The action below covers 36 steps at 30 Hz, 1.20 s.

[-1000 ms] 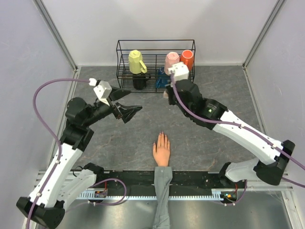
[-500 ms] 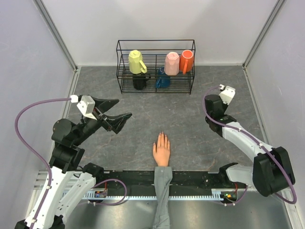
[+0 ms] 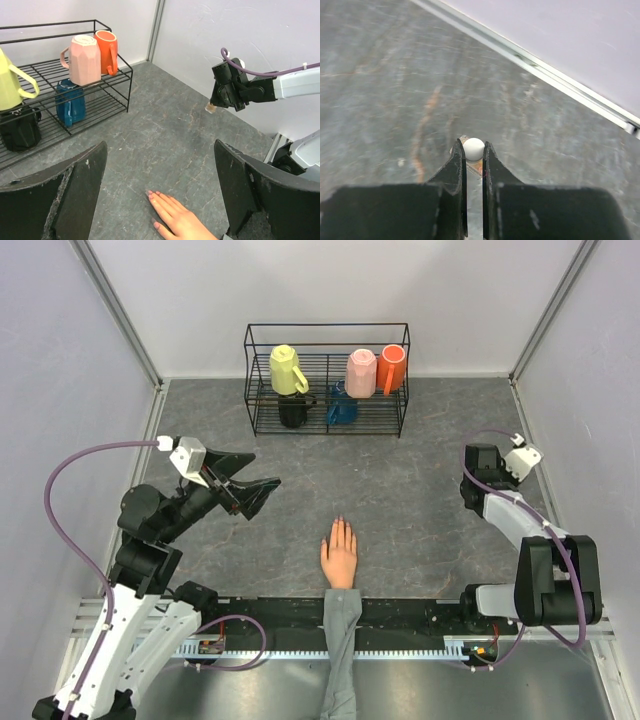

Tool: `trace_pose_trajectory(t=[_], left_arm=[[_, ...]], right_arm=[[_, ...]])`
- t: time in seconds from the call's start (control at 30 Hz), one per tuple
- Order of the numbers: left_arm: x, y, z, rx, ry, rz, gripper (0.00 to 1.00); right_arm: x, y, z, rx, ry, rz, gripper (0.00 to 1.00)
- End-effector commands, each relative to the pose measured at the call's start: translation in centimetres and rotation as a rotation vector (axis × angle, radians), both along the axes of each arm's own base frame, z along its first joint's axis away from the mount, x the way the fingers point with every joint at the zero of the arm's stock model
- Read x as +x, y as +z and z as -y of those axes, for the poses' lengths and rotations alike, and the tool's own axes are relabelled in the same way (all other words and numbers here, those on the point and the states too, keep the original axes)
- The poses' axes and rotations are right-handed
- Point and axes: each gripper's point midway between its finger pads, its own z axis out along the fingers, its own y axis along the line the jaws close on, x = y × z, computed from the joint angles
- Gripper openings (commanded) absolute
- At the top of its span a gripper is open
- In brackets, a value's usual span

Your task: Paint the nails

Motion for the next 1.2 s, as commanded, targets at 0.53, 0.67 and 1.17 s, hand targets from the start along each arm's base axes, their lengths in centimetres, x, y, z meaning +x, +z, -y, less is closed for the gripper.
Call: trace_pose_trajectory(t=[0.53, 0.67, 1.17], left_arm=[[-0.7, 1.1, 1.4, -0.032, -0.099, -0.016, 0.91], [-0.8, 1.0, 1.3, -0.023, -0.094, -0.016, 0.91], [-1.1, 2.2, 1.3, -0.026, -0.102, 0.002, 0.90]], right_arm=[[-5.0, -4.5, 3.5, 0.029, -0.217, -0.029, 0.08], [-5.1, -4.7, 3.4, 0.032, -0.211, -0.033, 0.15], [-2.4, 3.4, 2.6, 0.002, -0.061, 0.046, 0.90]])
